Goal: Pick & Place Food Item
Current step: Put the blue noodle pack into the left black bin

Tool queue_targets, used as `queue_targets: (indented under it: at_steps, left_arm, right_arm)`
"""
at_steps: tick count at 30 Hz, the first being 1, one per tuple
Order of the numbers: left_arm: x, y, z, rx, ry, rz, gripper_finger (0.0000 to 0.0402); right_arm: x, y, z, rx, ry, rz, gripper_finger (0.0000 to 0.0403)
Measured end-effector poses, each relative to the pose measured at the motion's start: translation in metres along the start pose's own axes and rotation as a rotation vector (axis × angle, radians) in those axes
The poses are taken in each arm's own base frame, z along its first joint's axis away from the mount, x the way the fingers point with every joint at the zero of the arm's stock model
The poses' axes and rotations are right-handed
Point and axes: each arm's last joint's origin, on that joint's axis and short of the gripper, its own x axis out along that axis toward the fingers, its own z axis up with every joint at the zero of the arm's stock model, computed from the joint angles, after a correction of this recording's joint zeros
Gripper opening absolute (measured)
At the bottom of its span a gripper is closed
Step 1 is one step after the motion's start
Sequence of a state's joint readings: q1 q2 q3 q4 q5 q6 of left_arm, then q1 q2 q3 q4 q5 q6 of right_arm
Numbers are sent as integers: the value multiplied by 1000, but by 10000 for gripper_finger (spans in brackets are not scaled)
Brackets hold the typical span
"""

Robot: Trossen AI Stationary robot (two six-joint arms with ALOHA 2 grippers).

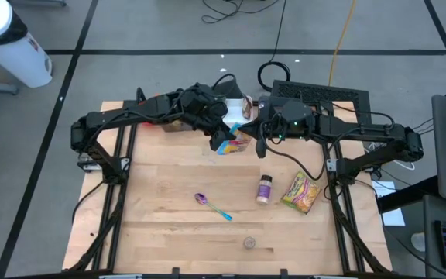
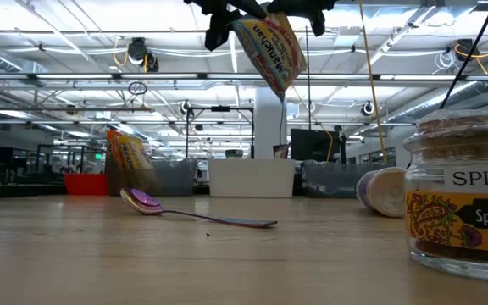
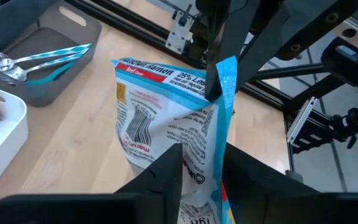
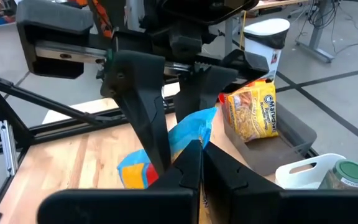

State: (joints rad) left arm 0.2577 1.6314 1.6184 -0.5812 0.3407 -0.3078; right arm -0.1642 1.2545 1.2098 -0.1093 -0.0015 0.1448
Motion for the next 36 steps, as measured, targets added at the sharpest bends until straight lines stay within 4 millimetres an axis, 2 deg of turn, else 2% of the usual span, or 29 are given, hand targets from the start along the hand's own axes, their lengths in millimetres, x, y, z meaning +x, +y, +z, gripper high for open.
queue_targets:
  at_steps: [5,13,25,29,32,36]
  left_arm:
    - [0,0,0,16,1,2,86]
    - [0,1,0,18,-10,35,9]
    - [0,1,0,36,-11,35,5]
    - [0,1,0,33,-11,35,5]
    - [-1,2,1,15,-17,36,4]
    - [-3,9,4,-42,-30,50,5]
  right_arm:
    - [0,0,0,0,0,0,0]
    - [0,0,0,0,0,0,0]
    - [0,0,0,30,0,0,6]
    - [-1,0,2,30,-19,2,37]
    - [-4,1,6,24,-54,-6,77]
    - [-12,-2,10,-1,-85,-111,133]
